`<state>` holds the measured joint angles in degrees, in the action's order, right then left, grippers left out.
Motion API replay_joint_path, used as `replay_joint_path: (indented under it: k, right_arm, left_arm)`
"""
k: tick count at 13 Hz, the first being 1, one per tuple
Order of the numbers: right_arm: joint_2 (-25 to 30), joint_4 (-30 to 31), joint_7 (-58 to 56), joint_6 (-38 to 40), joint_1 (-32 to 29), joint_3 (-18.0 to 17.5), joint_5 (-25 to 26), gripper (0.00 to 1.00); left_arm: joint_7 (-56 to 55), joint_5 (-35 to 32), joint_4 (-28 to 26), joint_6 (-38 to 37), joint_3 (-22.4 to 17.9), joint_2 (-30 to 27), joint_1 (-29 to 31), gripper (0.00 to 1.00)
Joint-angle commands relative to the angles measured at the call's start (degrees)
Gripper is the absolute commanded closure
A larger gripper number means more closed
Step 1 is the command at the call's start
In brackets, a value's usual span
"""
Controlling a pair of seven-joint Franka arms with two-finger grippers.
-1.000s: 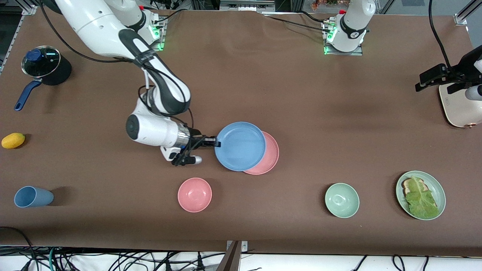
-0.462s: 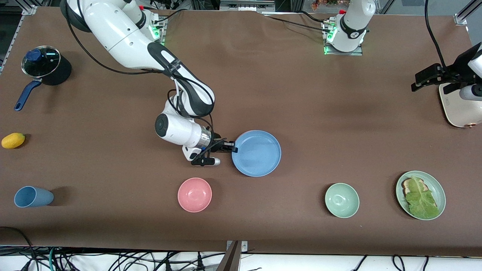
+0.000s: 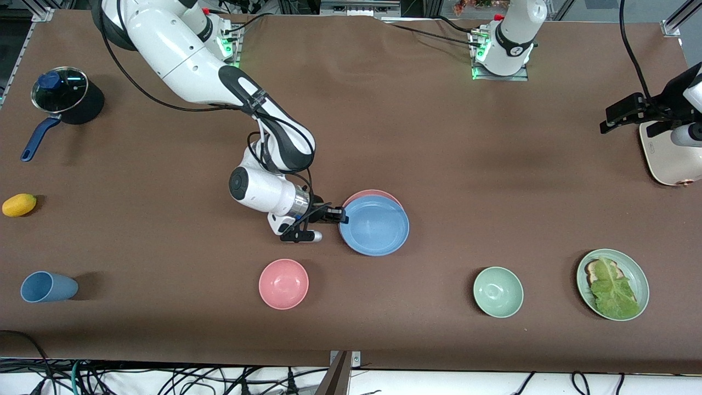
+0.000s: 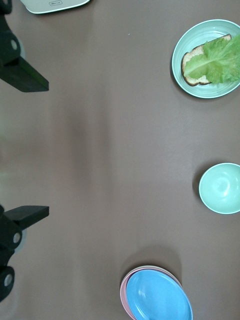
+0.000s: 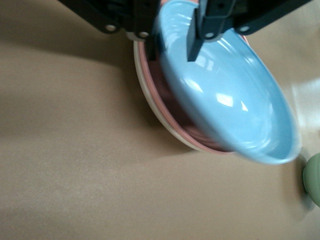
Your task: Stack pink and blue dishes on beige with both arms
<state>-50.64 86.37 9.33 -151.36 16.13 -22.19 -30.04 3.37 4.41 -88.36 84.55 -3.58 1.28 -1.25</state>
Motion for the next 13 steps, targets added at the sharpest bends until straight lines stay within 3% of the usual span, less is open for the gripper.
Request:
replay_joint_path:
  k: [1, 4, 6, 10, 13]
  right_arm:
    - [0.02, -1.47, 0.16, 0.01, 0.48, 0.39, 0.15, 0.00]
    - [2.90, -0.59, 0.16, 2.81, 0.30, 1.70, 0.50, 0.00]
    - [6.68, 0.11, 0.16, 10.52, 0.39, 5.82, 1.81, 0.00]
    - [16.78, -0.33, 0.08, 37.48, 0.30, 15.93, 17.16, 0.00]
    - [24.77, -0.50, -0.19, 51.04, 0.30, 21.73, 27.88, 0.00]
  left_arm:
    - [0.05, -0.89, 1.17, -0.26, 0.07, 0.48, -0.25, 0.00]
    - [0.05, -0.80, 1.17, -0.26, 0.07, 0.57, -0.16, 0.00]
    - [0.05, -0.80, 1.17, -0.18, 0.07, 0.57, -0.25, 0.00]
    - [0.05, -0.72, 2.22, -0.17, 0.07, 1.10, -0.25, 0.00]
    - [-0.03, -0.63, 3.46, -0.17, 0.07, 1.71, -0.25, 0.00]
